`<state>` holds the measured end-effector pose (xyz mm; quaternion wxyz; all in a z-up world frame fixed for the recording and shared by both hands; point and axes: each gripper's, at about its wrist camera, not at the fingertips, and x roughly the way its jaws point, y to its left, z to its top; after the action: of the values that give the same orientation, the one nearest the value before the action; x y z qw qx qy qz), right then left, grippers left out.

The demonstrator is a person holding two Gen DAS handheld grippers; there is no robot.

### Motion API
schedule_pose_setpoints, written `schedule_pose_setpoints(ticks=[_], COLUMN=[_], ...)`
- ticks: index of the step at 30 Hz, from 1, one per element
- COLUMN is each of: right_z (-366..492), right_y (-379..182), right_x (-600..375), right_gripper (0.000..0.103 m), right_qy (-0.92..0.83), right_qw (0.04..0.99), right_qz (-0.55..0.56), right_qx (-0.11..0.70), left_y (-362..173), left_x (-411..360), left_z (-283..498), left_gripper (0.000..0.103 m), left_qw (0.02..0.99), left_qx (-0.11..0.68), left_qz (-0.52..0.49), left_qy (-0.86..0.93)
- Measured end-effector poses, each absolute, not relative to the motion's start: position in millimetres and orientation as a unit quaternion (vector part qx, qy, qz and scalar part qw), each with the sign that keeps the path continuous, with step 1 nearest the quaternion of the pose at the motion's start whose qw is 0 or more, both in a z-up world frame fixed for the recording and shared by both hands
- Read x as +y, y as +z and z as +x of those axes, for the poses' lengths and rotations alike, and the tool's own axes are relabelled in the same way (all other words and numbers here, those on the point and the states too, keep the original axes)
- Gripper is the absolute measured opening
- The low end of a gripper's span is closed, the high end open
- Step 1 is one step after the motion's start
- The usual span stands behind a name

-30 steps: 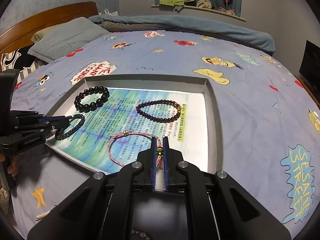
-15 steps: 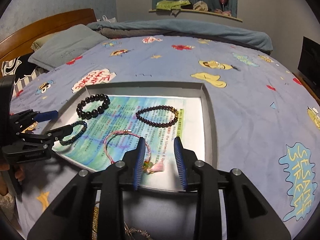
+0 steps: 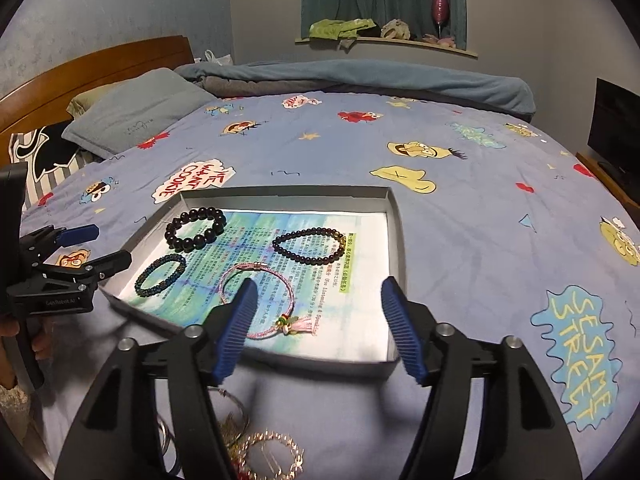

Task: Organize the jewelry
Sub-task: 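Withdraw both open grippers back to the remaining jewelry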

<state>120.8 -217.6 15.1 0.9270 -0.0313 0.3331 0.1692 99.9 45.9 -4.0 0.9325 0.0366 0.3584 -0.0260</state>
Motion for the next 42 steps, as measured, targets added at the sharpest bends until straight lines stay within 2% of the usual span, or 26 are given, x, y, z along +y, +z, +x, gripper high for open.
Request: schedule_pose_setpoints(ticks=[3, 8, 16, 37, 42], right_z=[112.4, 97.2, 67.7, -1.9, -9.2], right_y=[19.8, 28.2, 28.7, -13.3, -25.9], right_x=[-223.0, -230.5, -236.6, -253.8, -246.0], right_gripper=[0.075, 0.081, 0.082, 0.087, 0.094], right_qy=[0.168, 0.166, 0.163, 0.168, 0.17], right_qw=[0.929, 0.931, 0.932, 0.912, 0.906], right_qz=[-0.027, -0.02, -0.028, -0.022, -0.044], right_qx=[0.329, 0.324, 0.323, 0.373, 0.386], left_y=[1.4, 3.9, -2.8, -31.9, -42.7], left_x=[49.1, 43.2, 32.4, 13.2, 0.5], left_z=[90.2, 73.4, 37.1, -25.2, -29.7], left_gripper=[0.092, 0.093, 0.093, 0.093, 0.093], left_qw=[0.935, 0.935, 0.928, 0.906, 0.898], left_qx=[0.354, 0.35, 0.361, 0.403, 0.414], left_qz=[0.036, 0.065, 0.083, 0.079, 0.097], left_qy=[-0.016, -0.009, -0.04, -0.1, -0.112])
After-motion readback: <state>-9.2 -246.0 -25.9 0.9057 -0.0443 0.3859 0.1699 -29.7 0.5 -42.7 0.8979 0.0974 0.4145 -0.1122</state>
